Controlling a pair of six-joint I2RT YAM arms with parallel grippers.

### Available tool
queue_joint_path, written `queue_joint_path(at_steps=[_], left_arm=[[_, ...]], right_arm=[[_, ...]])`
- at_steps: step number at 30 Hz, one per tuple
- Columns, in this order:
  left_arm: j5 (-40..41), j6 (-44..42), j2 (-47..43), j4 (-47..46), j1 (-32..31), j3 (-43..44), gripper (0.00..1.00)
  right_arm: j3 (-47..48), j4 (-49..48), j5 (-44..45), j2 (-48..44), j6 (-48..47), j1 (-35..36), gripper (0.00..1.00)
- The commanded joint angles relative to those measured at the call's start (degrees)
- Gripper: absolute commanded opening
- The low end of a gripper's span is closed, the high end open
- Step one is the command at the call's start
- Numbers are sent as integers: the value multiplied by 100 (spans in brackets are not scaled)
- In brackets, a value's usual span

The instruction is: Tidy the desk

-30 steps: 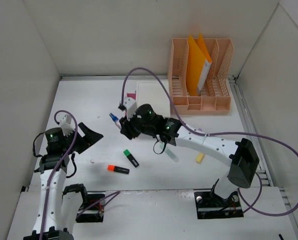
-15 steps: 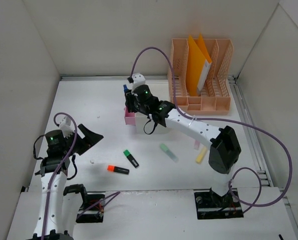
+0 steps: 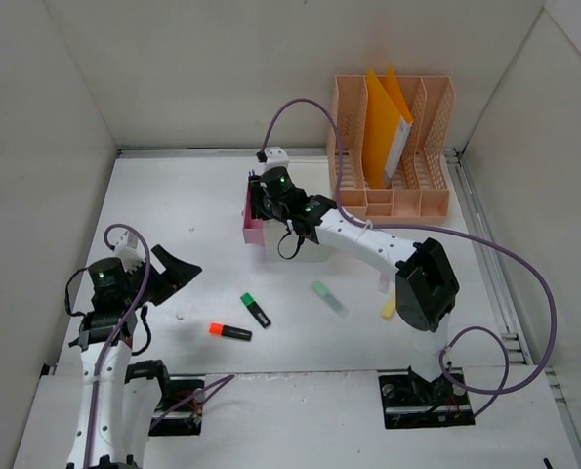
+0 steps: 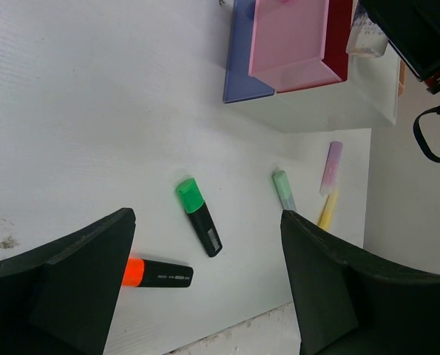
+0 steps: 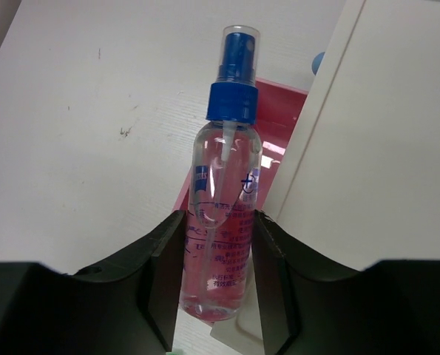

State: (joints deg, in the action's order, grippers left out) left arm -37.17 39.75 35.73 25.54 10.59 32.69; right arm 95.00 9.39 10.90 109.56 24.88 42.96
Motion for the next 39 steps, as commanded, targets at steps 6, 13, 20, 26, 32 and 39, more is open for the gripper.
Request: queue_joint_path(at_steps=[6,13,20,26,32,39], left_arm=[[-1,95,127,-400,-13,62,76],[-36,112,233,-532,-13,71,76],[-177,515,1028,-1610,-13,141,39],[-168,929,2542,-2509,-188,772,0],[280,763,4318,-2203,-672,2256,6],[403,640,5821,-1913,-1076,3620,11]], right_arm=[[177,-350,18,-233,157,-77,44],[177,-359,-8,-294,105,-95,44],[352,-455,-1716,-698,-1505,-375,0],[107,-438,-1251,-1111,-2162,-920,0],[-210,-359,-99,-1507,-3006,-1659,0],[-746,-25,-272,-1789,-3201,-2431,0]])
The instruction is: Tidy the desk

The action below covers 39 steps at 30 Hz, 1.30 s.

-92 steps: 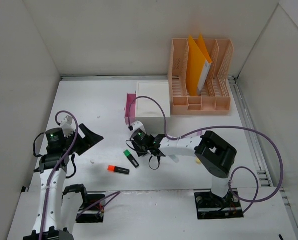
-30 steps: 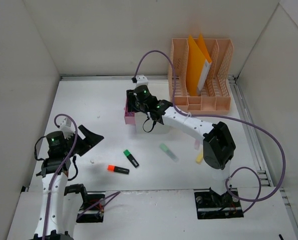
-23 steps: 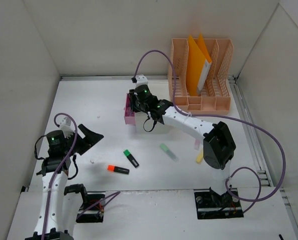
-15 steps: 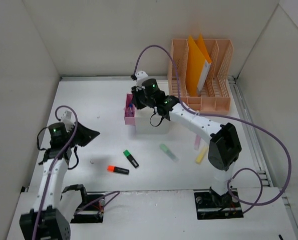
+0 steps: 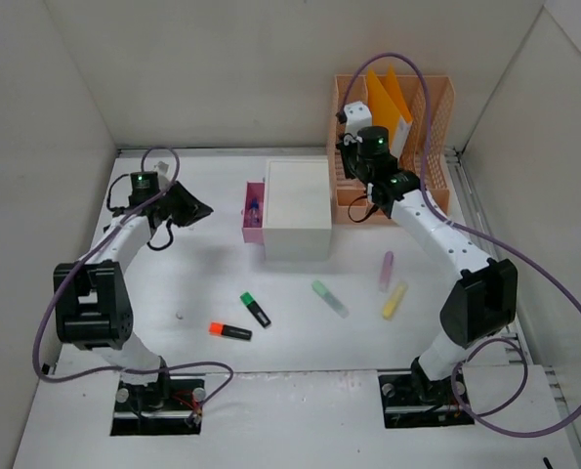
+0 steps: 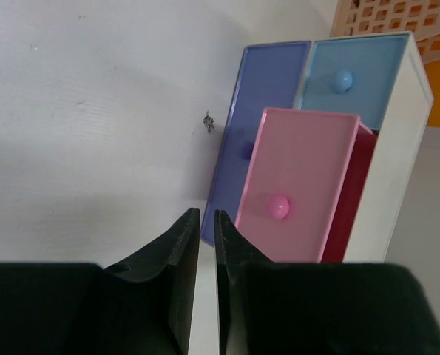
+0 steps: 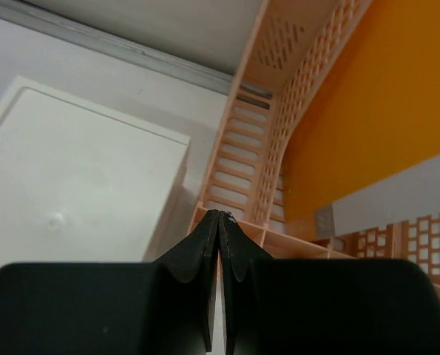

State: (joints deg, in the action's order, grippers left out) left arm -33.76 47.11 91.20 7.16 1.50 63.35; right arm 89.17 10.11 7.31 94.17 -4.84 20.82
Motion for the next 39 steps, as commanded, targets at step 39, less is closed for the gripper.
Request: queue_joint_path(at_steps=[39], left_arm=[[-983,-132,1550,-452,-1363,1847,14]], right_arm=[[-672,773,-2278,400,-623,-219,0]])
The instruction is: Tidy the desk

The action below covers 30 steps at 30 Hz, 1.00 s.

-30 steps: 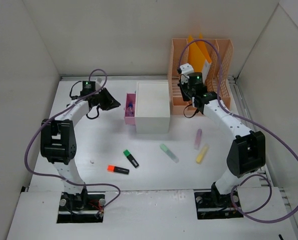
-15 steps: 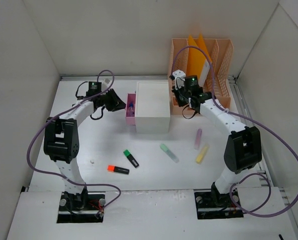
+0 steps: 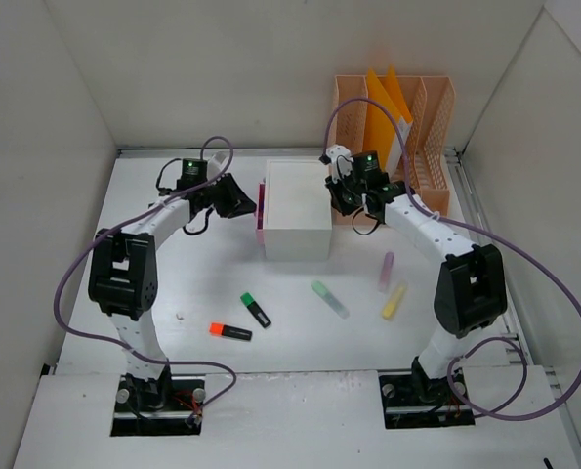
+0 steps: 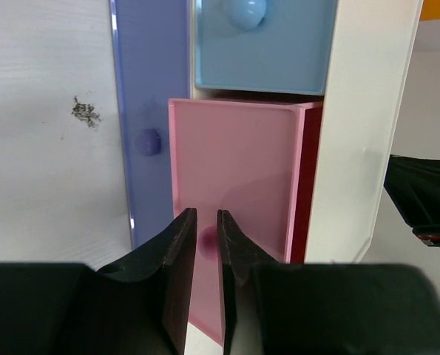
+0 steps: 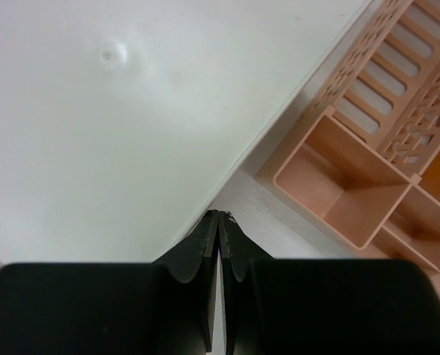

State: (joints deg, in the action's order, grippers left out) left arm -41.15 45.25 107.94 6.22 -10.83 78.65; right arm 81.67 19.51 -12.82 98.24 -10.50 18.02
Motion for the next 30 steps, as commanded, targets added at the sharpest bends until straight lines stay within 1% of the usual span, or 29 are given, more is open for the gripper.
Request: queue_joint_path(at_steps=[1,10,15,16,18,19,20,21,22,24,25,26,27,28,30], left_arm=[[-254,62,-107,-367,-199,326,14],[-271,98,113,-367,-490,563,14],[-184,150,69,-367,-543,458,14],[-148,168,17,-367,-465,371,15],[-26,246,-80,-402,-359,257,20],[10,317,-176,-420,-219,125,22],[45,343,-238,-420,-139,81,27],[124,370,-334,-428,-60,37,30],[150,379,-379,-428,27,-25,33],[186,396,-431,-411,256,-25,40],[186,405,-440,-402,326,18,43],[168,414,-423,-402,388,36,47],[133,423,-388,-393,502,80,49],[107,431,-362,-411,503,150,50],[11,484,-248,-524,634,229,52]], right_arm=[[86,-158,-274,2,-57,70,0],[121,-166,-186,11,-66,88,0],[121,-167,-46,-41,-75,87,0],[121,-167,-2,-59,-66,44,0],[139,-167,139,-146,-40,26,0],[165,-175,148,-182,4,-52,4],[174,-184,113,-234,22,-105,6],[191,-167,87,-270,-30,-210,9],[183,-149,78,-313,-100,-237,16],[200,-114,148,-428,-311,-238,23],[200,-96,192,-445,-356,-255,36],[200,-79,305,-480,-382,-264,40],[209,-35,350,-516,-408,-281,43],[209,-26,394,-533,-417,-264,51],[209,53,491,-577,-487,-308,55]])
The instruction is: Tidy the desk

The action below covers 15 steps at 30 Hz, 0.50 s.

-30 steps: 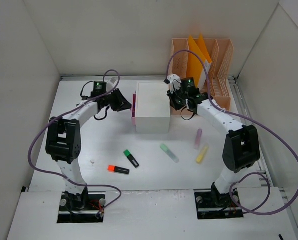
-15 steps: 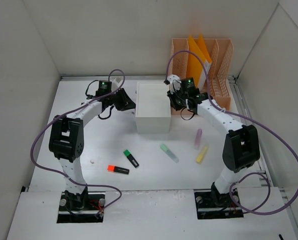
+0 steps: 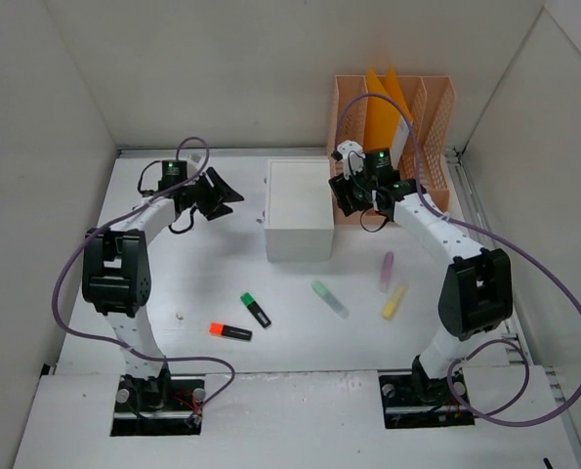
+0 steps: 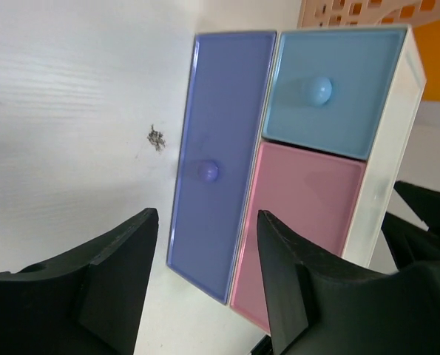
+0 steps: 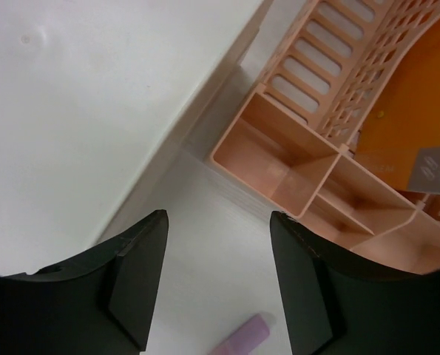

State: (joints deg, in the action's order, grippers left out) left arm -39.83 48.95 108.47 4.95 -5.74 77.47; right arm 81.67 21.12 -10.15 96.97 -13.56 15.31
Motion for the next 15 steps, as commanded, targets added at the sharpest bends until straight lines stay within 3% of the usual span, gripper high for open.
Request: queue_joint_path(at_steps=[1,3,5,6,9,15], left_arm=[[-173,141,-239,-451,125,435,52],[-366,237,-46,-721,126,558,52],[-507,299,112,-916,126,716,48],[-638,395,261,-1143,126,760,46],[-893,606,639,-1539,126,971,33],[-1141,1317,1263,-2515,126,1296,34]], right_arm=[[209,-91,276,-477,-208,-20,55],[261,-91,295,-565,-339,-28,51],[332,-100,181,-617,-454,-37,41],[410,-100,119,-635,-681,-2,19],[446,-100,119,-706,-1243,322,4],[1060,-100,-180,-302,-886,710,19]])
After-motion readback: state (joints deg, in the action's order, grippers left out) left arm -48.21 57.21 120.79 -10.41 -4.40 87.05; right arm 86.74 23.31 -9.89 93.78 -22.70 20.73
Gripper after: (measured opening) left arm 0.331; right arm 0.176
